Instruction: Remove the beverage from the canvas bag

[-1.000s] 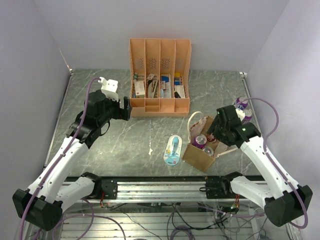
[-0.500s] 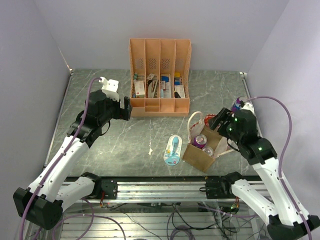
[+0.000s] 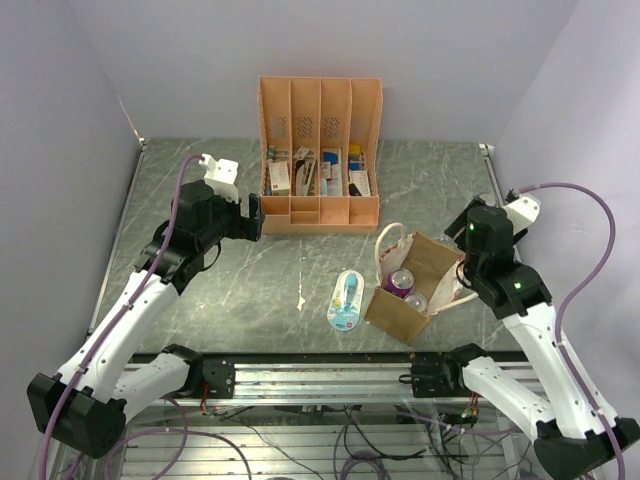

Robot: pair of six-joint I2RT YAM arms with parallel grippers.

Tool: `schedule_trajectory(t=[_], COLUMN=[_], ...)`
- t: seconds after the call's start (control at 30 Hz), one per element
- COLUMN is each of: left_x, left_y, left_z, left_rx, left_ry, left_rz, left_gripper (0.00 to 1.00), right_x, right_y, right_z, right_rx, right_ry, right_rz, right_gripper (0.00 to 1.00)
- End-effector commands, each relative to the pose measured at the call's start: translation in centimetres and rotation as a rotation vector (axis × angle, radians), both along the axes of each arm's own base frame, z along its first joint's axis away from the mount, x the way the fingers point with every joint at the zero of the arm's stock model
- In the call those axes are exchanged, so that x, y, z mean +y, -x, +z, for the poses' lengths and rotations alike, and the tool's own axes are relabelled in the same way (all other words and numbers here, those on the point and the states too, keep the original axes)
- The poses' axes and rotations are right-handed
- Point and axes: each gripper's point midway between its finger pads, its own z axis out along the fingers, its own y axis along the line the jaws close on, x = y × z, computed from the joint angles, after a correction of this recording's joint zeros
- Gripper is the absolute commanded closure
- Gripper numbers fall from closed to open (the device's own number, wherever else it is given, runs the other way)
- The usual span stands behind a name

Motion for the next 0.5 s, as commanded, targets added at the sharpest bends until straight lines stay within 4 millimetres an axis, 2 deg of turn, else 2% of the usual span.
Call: schedule_trajectory(t=[0.0, 0.1, 0.23, 0.43, 0.47], left_x=[-0.1, -0.2, -0.2, -0.3, -0.3], left_y=[-0.4, -0.4, -0.4, -0.4, -0.5], left_z=[1.9, 1.9, 1.8, 1.7, 1.7], left_rx=[-0.036, -0.036, -0.032, -0.027, -0.027], left_ry=[0.025, 0.026, 0.024, 0.026, 0.027], left_rz=[-0.005, -0.007, -0.005, -0.009, -0.012], left_gripper=[0.02, 0.02, 0.02, 0.02, 0.02], right_x=[-5.3, -6.5, -7.4, -7.8, -8.6], right_y=[0.5, 0.7, 0.4, -0.3, -0.2], right_z=[3.3, 1.8, -2.0, -8.0, -8.8], right_rx=[-0.082, -0.025, 0.074, 0.201, 0.214], right_ry=[0.139, 0.222, 0.284, 0.143, 0.111], right_rz=[-0.323, -0.420, -0.490, -0.477, -0.491], right_gripper=[1.00, 1.00, 1.00, 1.00, 1.00])
